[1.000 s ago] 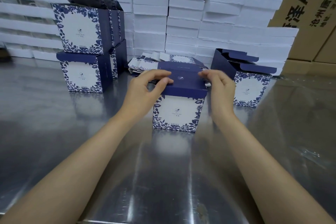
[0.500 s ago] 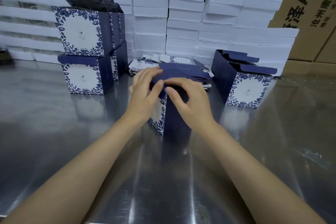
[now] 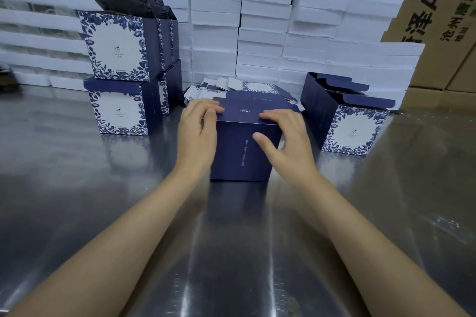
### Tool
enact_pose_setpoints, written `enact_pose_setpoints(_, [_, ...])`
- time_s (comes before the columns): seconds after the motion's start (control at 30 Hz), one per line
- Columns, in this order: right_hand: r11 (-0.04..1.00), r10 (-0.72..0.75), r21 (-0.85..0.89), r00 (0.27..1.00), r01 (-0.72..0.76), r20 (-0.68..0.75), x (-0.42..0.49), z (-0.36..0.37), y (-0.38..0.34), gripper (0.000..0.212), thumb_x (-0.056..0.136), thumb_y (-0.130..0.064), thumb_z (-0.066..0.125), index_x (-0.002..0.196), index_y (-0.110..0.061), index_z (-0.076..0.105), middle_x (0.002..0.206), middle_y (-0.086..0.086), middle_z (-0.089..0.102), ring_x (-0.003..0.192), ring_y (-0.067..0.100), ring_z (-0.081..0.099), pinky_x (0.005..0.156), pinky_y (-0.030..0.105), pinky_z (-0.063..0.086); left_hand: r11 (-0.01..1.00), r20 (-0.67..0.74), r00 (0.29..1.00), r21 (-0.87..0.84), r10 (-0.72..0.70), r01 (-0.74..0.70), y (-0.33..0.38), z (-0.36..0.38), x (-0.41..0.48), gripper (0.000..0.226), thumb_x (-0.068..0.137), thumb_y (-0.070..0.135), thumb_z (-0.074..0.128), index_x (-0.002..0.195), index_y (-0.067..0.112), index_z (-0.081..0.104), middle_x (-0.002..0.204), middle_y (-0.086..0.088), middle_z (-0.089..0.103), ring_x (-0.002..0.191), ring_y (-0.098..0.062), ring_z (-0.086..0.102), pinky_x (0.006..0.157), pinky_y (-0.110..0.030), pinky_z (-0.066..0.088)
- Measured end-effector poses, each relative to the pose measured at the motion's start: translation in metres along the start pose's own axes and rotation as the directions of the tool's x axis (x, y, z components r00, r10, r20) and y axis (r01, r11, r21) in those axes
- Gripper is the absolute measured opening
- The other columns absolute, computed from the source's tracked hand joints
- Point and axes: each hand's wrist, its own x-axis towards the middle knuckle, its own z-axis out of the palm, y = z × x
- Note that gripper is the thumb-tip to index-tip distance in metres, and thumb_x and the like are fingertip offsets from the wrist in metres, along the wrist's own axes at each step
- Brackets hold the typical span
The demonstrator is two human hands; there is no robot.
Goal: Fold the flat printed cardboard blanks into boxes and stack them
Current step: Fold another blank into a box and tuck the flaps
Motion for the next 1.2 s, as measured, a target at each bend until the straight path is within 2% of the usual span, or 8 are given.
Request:
enact_pose_setpoints(0.17, [0.995, -0.034, -0.097, 0.995, 0.025, -0.095, -0.001, 0.020, -0.029, 0.023, 0.081, -0.030, 0.069, 0.094, -0.011, 0.068, 0.093, 0.000, 0.061, 0.096, 0.021, 0.047, 0.088, 0.030, 0.040, 0.998, -0.015, 1.000, 0.059, 0.023, -0.022, -0.001, 0.005, -0.003, 0.017, 0.093, 0.015, 0.050, 0.082, 0.019, 0.063, 0.095, 0.018, 0.056, 0.104, -0.012, 0.048, 0.084, -0.006, 0.032])
enact_pose_setpoints(0.33, [0.996, 0.007, 0.092, 0.997, 0.000, -0.075, -0.001, 0.017, -0.037, 0.037, 0.091, -0.034, 0.041, 0.085, -0.012, 0.071, 0.089, -0.003, 0.060, 0.093, 0.016, 0.050, 0.089, 0.035, 0.036, 0.979, -0.009, 0.981, -0.070, -0.193, 0.192, -0.010, 0.004, 0.003, 0.021, 0.091, 0.014, 0.048, 0.105, 0.025, 0.060, 0.111, 0.010, 0.057, 0.096, -0.004, 0.052, 0.076, -0.013, 0.037])
enact_pose_setpoints(0.47, [0.972, 0.116, 0.218, 0.985, -0.087, -0.125, 0.006, 0.019, -0.031, 0.024, 0.084, -0.016, 0.053, 0.072, -0.006, 0.072, 0.085, -0.009, 0.054, 0.091, 0.019, 0.053, 0.084, 0.039, 0.042, 0.974, 0.009, 0.979, -0.099, -0.204, 0.204, -0.010, 0.006, 0.005, 0.019, 0.091, 0.013, 0.047, 0.087, 0.027, 0.059, 0.112, 0.012, 0.058, 0.093, 0.012, 0.050, 0.073, -0.003, 0.035])
enact_pose_setpoints(0.63, [0.872, 0.320, 0.421, 0.941, -0.250, -0.105, 0.014, 0.015, -0.015, 0.027, 0.084, -0.017, 0.048, 0.072, -0.014, 0.072, 0.102, -0.005, 0.050, 0.098, 0.000, 0.049, 0.081, 0.013, 0.036, 0.980, 0.050, 0.983, -0.080, -0.176, 0.180, -0.010, 0.005, 0.008, 0.024, 0.091, 0.011, 0.048, 0.075, 0.027, 0.057, 0.104, 0.016, 0.053, 0.086, 0.022, 0.047, 0.073, 0.003, 0.031])
enact_pose_setpoints(0.8, [0.866, 0.386, 0.368, 0.920, -0.337, -0.066, 0.023, 0.010, 0.000, 0.031, 0.095, -0.005, 0.047, 0.076, -0.018, 0.069, 0.126, -0.003, 0.049, 0.114, -0.001, 0.046, 0.084, 0.008, 0.036, 0.983, 0.090, 0.984, -0.082, -0.154, 0.161, -0.012, 0.005, 0.010, 0.025, 0.091, 0.010, 0.049, 0.074, 0.026, 0.057, 0.102, 0.018, 0.053, 0.088, 0.021, 0.046, 0.077, 0.003, 0.031])
enact_pose_setpoints(0.9, [0.857, 0.386, 0.379, 0.922, -0.350, -0.021, 0.027, 0.010, 0.004, 0.030, 0.096, -0.004, 0.046, 0.079, -0.014, 0.068, 0.115, 0.003, 0.061, 0.097, -0.009, 0.053, 0.078, 0.005, 0.037, 0.987, 0.097, 0.987, -0.085, -0.129, 0.138, -0.012, 0.004, 0.009, 0.025, 0.092, 0.010, 0.049, 0.076, 0.027, 0.057, 0.102, 0.017, 0.053, 0.091, 0.019, 0.047, 0.078, 0.002, 0.031])
enact_pose_setpoints(1.1, [0.901, 0.351, 0.292, 0.935, -0.321, -0.058, 0.024, 0.016, 0.005, 0.021, 0.089, -0.024, 0.047, 0.074, -0.016, 0.059, 0.090, -0.016, 0.059, 0.098, 0.018, 0.059, 0.078, 0.026, 0.043, 0.986, -0.033, 0.997, 0.153, 0.069, -0.063, -0.008, 0.007, -0.005, 0.019, 0.098, 0.018, 0.046, 0.089, 0.019, 0.063, 0.118, 0.008, 0.051, 0.116, -0.010, 0.042, 0.099, -0.019, 0.028])
enact_pose_setpoints(1.2, [0.941, 0.293, 0.199, 0.953, -0.272, -0.081, 0.021, 0.015, 0.004, 0.026, 0.088, -0.029, 0.043, 0.077, -0.008, 0.054, 0.095, -0.003, 0.057, 0.093, 0.020, 0.058, 0.080, 0.038, 0.046, 0.872, 0.136, 0.932, 0.328, 0.337, -0.364, -0.002, 0.006, -0.010, 0.023, 0.096, 0.024, 0.048, 0.092, 0.013, 0.067, 0.105, 0.003, 0.064, 0.105, -0.020, 0.054, 0.102, -0.034, 0.032])
